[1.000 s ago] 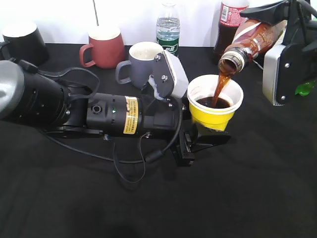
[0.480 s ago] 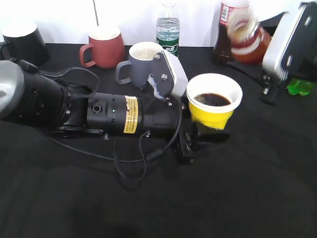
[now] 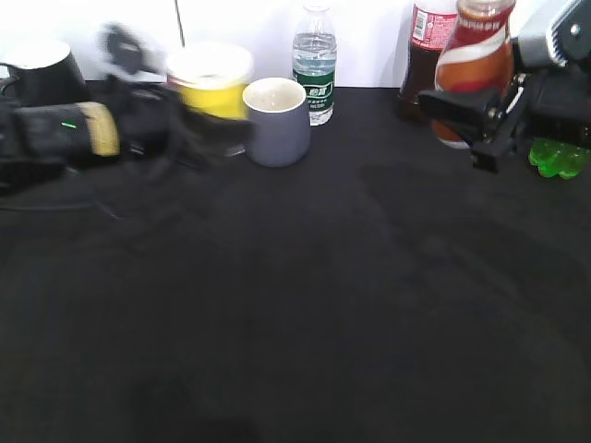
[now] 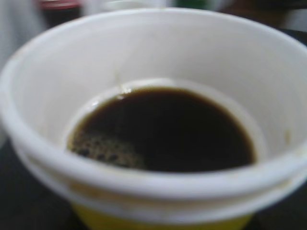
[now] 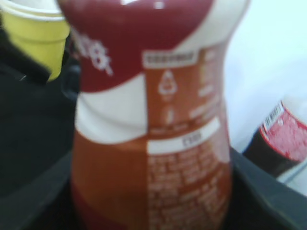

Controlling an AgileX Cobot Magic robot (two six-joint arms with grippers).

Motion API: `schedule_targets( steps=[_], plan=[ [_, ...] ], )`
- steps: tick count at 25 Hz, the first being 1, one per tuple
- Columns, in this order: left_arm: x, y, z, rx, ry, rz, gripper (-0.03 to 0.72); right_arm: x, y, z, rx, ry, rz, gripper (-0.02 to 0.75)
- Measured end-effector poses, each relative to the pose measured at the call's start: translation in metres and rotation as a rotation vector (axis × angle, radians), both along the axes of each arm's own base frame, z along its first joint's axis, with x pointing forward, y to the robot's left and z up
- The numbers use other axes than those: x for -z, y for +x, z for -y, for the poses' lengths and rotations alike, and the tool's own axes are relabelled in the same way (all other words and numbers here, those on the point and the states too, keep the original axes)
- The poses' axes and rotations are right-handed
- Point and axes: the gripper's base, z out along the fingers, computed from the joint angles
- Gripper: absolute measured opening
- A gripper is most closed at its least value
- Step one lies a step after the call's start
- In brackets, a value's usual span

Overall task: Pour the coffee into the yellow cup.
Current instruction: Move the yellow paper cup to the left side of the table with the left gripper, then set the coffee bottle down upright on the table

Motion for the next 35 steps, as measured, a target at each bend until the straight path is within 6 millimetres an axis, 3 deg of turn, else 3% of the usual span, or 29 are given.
schedule_targets(
  steps=[4,7,14,21,24,27,29,31,35],
  plan=[
    [0.012,0.005,-0.044,-0.117,0.011,-0.047,0.445,-0.005,0.004,0.003,0.067,0.088,-0.01,0.531],
    [0.022,0.006,-0.061,-0.21,0.058,-0.066,0.445,-0.005,0.004,0.004,0.077,0.101,-0.012,0.531],
    [0.07,0.014,-0.063,-0.252,0.023,-0.078,0.445,-0.007,0.006,0.006,0.113,0.142,-0.019,0.531],
    [0.079,0.015,-0.062,-0.246,-0.003,-0.064,0.452,-0.008,0.008,0.007,0.134,0.166,-0.022,0.531],
    [0.079,0.014,-0.062,-0.236,0.007,-0.065,0.582,-0.008,0.008,0.008,0.14,0.173,-0.024,0.531],
    [0.075,0.011,-0.063,-0.243,0.036,-0.078,0.622,-0.008,0.011,0.01,0.184,0.219,-0.039,0.531],
    [0.072,0.003,-0.066,-0.281,0.042,-0.105,0.625,0.006,0.021,0.014,0.253,0.273,-0.102,0.531],
    [0.068,-0.013,-0.07,-0.304,0.044,-0.134,0.625,0.033,0.032,0.014,0.298,0.27,-0.182,0.531],
    [0.063,-0.043,-0.075,-0.32,0.053,-0.177,0.624,0.083,0.052,0.021,0.405,0.243,-0.163,0.531]
  ],
)
